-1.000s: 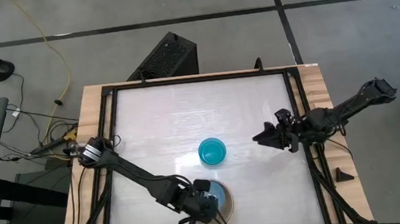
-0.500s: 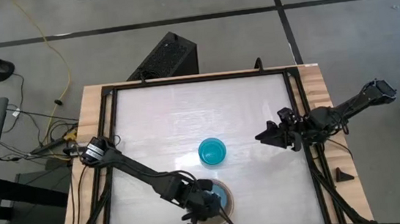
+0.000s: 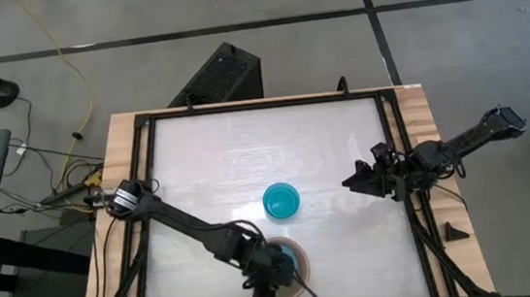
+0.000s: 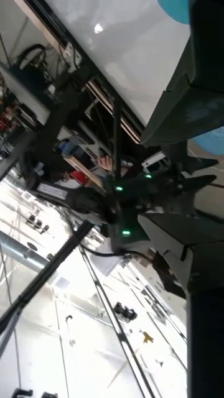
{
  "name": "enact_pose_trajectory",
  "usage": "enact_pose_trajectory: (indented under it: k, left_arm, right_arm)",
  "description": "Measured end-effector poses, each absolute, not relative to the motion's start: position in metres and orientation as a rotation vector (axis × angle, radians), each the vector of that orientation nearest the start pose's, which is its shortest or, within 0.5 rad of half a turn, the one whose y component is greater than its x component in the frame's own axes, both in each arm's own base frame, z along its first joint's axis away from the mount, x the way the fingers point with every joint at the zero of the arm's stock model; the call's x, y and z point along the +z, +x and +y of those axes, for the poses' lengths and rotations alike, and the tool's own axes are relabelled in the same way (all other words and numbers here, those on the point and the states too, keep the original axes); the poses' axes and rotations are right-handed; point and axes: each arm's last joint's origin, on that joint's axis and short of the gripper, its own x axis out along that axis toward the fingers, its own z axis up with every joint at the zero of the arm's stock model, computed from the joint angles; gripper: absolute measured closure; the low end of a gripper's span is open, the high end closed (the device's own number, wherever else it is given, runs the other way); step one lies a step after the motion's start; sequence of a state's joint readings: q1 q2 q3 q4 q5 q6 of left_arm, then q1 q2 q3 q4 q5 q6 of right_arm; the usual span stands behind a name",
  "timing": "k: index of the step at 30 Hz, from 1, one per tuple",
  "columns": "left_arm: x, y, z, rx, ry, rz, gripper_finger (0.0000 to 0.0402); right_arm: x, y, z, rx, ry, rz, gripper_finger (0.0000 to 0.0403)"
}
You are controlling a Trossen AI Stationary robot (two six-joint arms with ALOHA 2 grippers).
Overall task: Nest bowls inside each other
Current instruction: Stack the blue bowl on top of the blue patterned bowl
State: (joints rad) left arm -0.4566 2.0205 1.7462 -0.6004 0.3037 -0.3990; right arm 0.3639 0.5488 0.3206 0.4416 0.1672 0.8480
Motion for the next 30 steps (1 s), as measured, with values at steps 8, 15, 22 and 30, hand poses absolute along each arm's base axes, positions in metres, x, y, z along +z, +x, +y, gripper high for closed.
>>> enact_pose_trajectory:
  k: [8,15,22,30]
  left_arm:
    - [0.322,0.388,-0.168,-0.38,-0.286,0.801,0.0251]
    - [0.394,0.347,-0.13,-0.154,-0.251,0.561,0.0251]
    - [0.435,0.295,-0.103,0.027,-0.212,0.452,0.0251]
    - [0.417,0.247,-0.087,-0.003,-0.403,0.299,0.0251]
  right_arm:
    - [0.258,0.137,0.061,0.342,0.897,-0.024,0.0182]
    - [0.249,0.148,0.073,0.357,0.889,0.039,0.0182]
    - [0.241,0.166,0.074,0.323,0.864,0.029,0.0182]
    - [0.23,0.195,0.062,0.437,0.872,0.094,0.0182]
